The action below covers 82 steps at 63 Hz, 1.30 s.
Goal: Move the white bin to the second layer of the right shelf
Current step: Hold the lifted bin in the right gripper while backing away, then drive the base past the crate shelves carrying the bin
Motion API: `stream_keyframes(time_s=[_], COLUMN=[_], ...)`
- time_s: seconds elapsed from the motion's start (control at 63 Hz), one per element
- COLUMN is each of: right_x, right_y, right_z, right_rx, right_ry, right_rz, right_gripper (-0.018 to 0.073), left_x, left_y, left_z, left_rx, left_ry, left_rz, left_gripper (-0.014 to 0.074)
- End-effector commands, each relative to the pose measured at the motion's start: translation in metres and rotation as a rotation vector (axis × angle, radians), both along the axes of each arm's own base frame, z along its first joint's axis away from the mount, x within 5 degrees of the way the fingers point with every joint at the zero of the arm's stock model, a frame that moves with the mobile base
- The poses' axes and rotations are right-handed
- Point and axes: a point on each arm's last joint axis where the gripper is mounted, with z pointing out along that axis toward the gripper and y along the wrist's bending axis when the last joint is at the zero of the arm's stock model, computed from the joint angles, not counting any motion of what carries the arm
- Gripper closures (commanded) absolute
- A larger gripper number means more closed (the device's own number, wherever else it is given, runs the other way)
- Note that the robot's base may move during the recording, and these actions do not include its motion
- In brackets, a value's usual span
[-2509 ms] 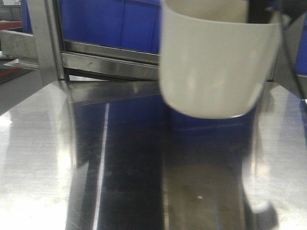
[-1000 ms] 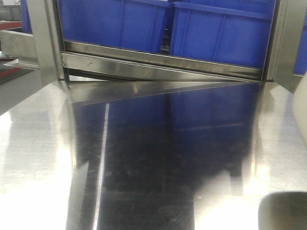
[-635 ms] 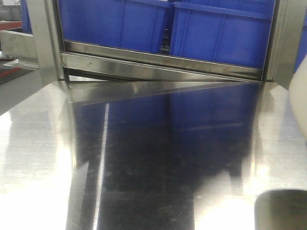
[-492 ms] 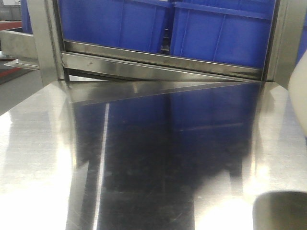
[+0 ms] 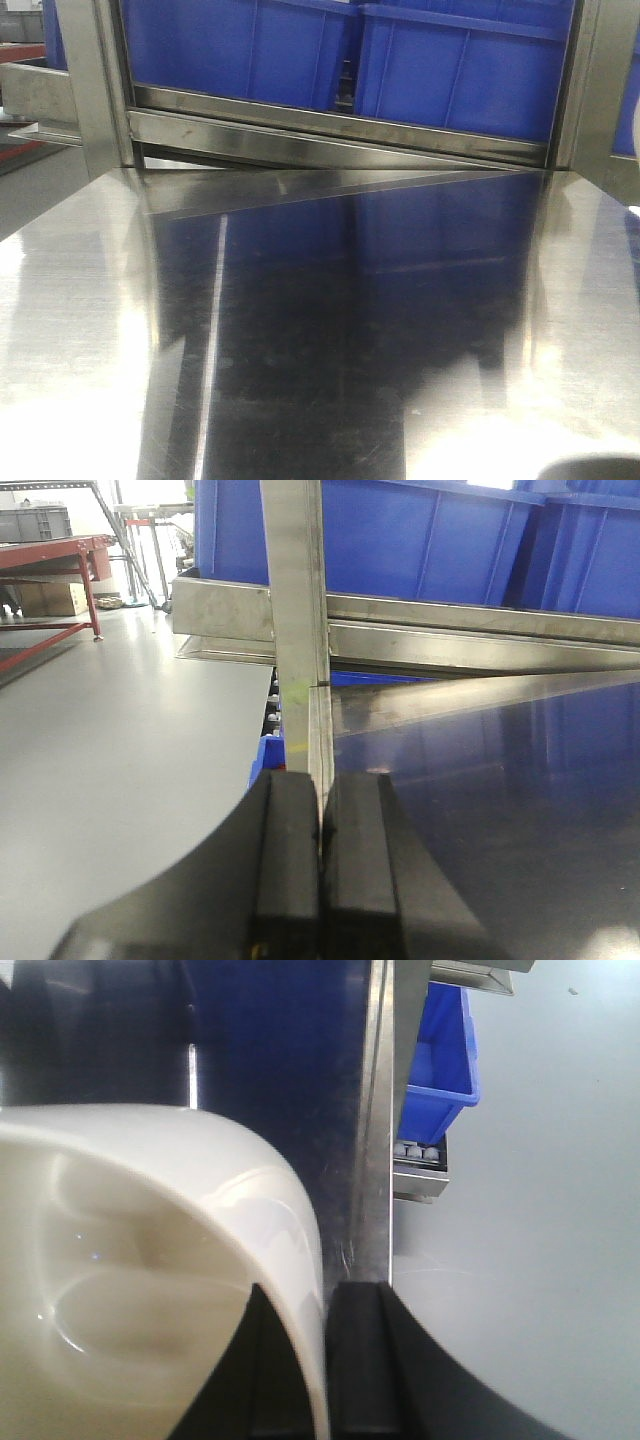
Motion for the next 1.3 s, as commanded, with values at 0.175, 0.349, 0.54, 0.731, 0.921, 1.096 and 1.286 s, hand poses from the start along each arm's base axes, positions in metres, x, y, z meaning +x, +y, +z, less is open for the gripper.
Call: stream_keyframes(time_s=[0.175,0.349,0.54,0.731,0.921,1.096,1.286], right_x=[0.0027,0.0027,0.0027,0.0027,0.0027,0.0027,0.0027], right_y=[0.0003,0.0003,0.0003,0.0003,0.0003,0.0003,0.0003], right_z=[0.0160,0.0160,0.0160,0.0160,0.0160,0.0160,0.0160], right_rx=[0.000,0.000,0.000,0.000,0.000,0.000,0.000], right_ry=[-0.115,-0.115,-0.115,-0.115,-0.115,-0.115,-0.115], right_rz=[0.006,0.006,0.006,0.006,0.006,0.006,0.006], right_gripper=[0.0502,0.0502,0.0502,0.0502,0.0502,0.0502,0.0502], left_x=[0.0003,0.0003,0.0003,0.0003,0.0003,0.0003,0.0003], left_y=[0.0002,0.0002,0.0002,0.0002,0.0002,0.0002,0.0002], left_z=[-0.0040,-0.0040,-0.0040,-0.0040,-0.0040,-0.0040,-0.0040], left_rx=[-0.017,-0.017,-0.017,-0.017,-0.017,-0.017,-0.017], left_ry=[-0.059,-0.059,-0.059,-0.059,-0.059,-0.059,-0.059], left_rz=[0.001,0.001,0.001,0.001,0.001,0.001,0.001], left_gripper=[0.0512,0.0512,0.0512,0.0512,0.0512,0.0512,0.0512])
